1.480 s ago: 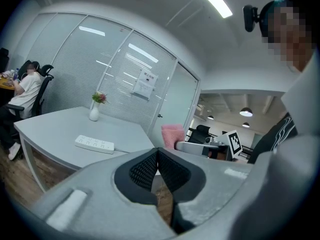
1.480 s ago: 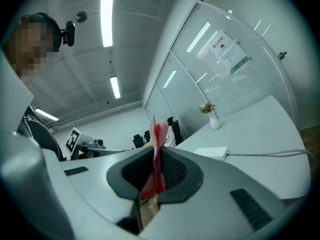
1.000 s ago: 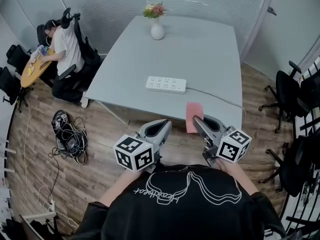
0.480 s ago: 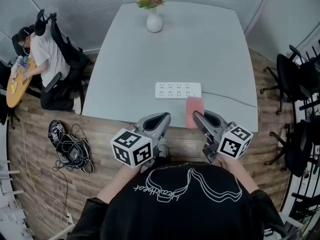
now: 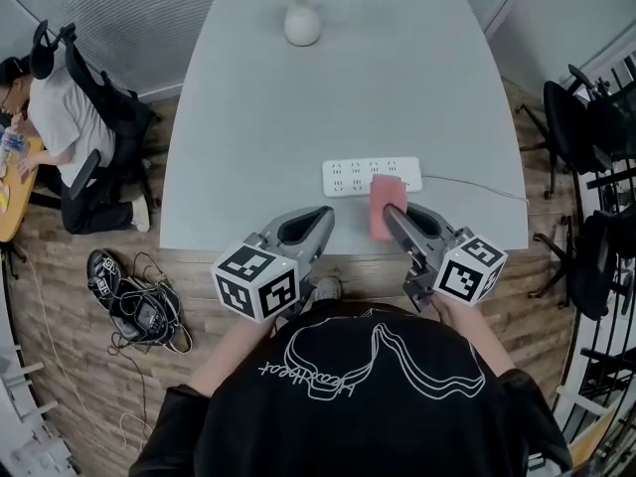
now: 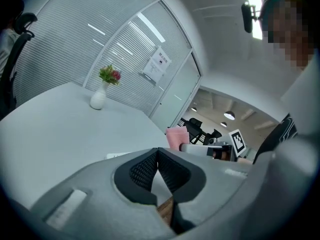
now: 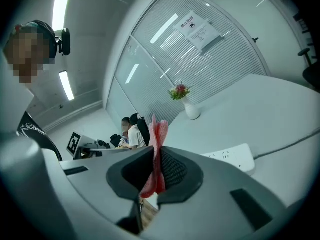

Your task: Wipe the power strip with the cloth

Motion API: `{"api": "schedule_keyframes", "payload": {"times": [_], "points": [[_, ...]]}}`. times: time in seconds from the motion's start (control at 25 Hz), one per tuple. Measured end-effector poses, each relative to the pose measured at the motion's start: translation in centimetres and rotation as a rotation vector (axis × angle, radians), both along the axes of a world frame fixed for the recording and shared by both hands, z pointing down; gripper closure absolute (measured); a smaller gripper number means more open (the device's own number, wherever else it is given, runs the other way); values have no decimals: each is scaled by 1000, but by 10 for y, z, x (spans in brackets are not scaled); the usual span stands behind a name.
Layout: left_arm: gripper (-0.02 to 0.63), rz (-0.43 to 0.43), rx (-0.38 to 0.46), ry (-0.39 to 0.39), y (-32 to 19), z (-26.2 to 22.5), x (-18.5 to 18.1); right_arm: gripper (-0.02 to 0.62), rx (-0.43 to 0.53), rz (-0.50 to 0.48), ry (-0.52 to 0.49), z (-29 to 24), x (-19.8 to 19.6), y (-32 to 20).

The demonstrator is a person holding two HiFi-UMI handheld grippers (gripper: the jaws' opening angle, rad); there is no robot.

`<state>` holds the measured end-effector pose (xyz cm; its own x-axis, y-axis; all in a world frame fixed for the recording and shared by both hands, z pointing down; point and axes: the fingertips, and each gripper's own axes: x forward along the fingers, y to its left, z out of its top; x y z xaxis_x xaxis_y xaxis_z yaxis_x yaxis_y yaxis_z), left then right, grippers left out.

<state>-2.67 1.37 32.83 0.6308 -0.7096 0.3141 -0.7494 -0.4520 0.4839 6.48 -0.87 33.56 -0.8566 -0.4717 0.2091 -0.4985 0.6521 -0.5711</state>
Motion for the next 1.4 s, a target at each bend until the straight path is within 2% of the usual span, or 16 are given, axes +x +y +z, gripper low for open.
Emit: {"api": "schedule_keyframes", "payload": {"times": [0.36,0.6,0.84,1.0,1.4], "points": [[592,26,-21,6,-3,18,-27,554,-23,22,15,16,-31,2],[592,41,-41,-11,-12,28,-25,555,-56,37,32,28,-30,-10],[592,22,-83,-15,-61,50,-43,555,-110,43,61,54,-43,-60],[592,21,-82,-43,-68,52,-47,555,-140,81,92,63,-45,-73],[592,-17,-109,-82,-70,62,-40,555,-167,10,127,75,-49,-76]]}}
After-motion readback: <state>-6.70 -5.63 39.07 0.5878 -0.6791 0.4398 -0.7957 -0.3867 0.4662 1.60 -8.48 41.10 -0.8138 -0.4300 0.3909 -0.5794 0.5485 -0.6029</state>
